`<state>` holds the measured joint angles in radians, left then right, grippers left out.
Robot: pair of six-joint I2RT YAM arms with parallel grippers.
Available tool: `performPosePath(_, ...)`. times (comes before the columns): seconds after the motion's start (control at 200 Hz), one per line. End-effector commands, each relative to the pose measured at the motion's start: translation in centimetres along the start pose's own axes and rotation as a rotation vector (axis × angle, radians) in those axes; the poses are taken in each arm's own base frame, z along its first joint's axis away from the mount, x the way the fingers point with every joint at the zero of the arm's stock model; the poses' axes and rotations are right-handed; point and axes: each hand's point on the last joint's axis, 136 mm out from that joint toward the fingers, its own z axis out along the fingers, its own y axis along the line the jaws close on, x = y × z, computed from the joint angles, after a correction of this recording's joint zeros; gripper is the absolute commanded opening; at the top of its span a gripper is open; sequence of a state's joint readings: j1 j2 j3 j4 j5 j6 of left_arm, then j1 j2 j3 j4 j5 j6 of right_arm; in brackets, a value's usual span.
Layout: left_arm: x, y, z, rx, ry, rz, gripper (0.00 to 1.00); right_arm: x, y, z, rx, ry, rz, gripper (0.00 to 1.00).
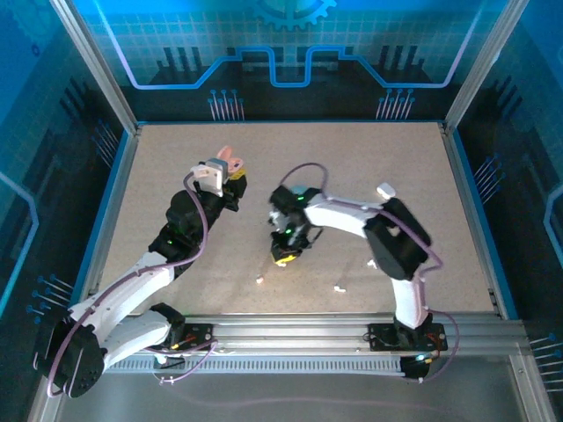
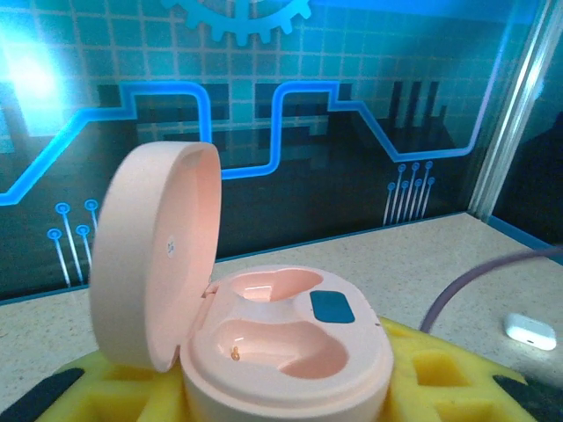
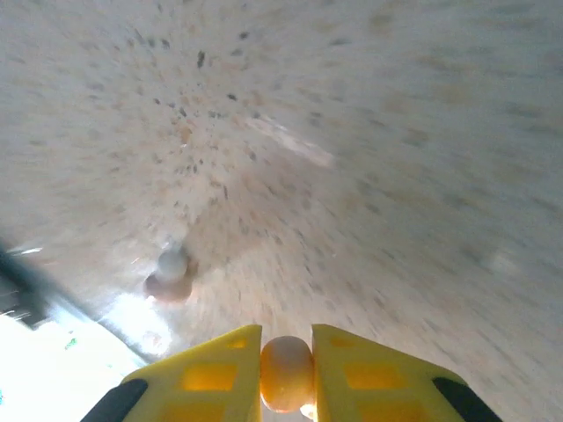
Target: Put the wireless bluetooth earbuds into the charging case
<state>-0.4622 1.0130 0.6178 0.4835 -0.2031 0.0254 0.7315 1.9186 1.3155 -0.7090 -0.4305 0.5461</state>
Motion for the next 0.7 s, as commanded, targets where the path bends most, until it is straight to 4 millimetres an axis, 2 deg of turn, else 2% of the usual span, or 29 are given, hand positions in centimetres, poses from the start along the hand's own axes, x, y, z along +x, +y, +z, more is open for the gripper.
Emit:
performPosePath(0.0, -0.6, -1.7, 0.3, 0.105, -0.035, -0.017, 0.36, -1.9, 4.1, -6.8, -0.425, -0.138, -0.018, 0.2)
performPosePath(0.13, -0.5, -3.7, 0.7, 0.223, -0.047, -0.02, 0.36, -1.4, 4.7, -13.7, -0.726, -0.163, -0.055, 0.21)
performPosePath(0.295, -0.1, -6.0, 1.0, 0.351, -0.051, -0.027, 0.36, -0.9, 4.2, -19.9, -0.864, -0.208, -0.089, 0.21)
performPosePath(0.445, 0.7, -8.1, 0.9, 0.476, -0.046, -0.028, 0.36, -0.6, 4.5, -23.1, -0.888, -0.249, -0.113, 0.21)
performPosePath(0.695, 1.9, -12.5, 0.1, 0.666, -0.059, 0.03, 0.36, 0.0, 6.2, -26.2, -0.877, -0.304, -0.164, 0.21)
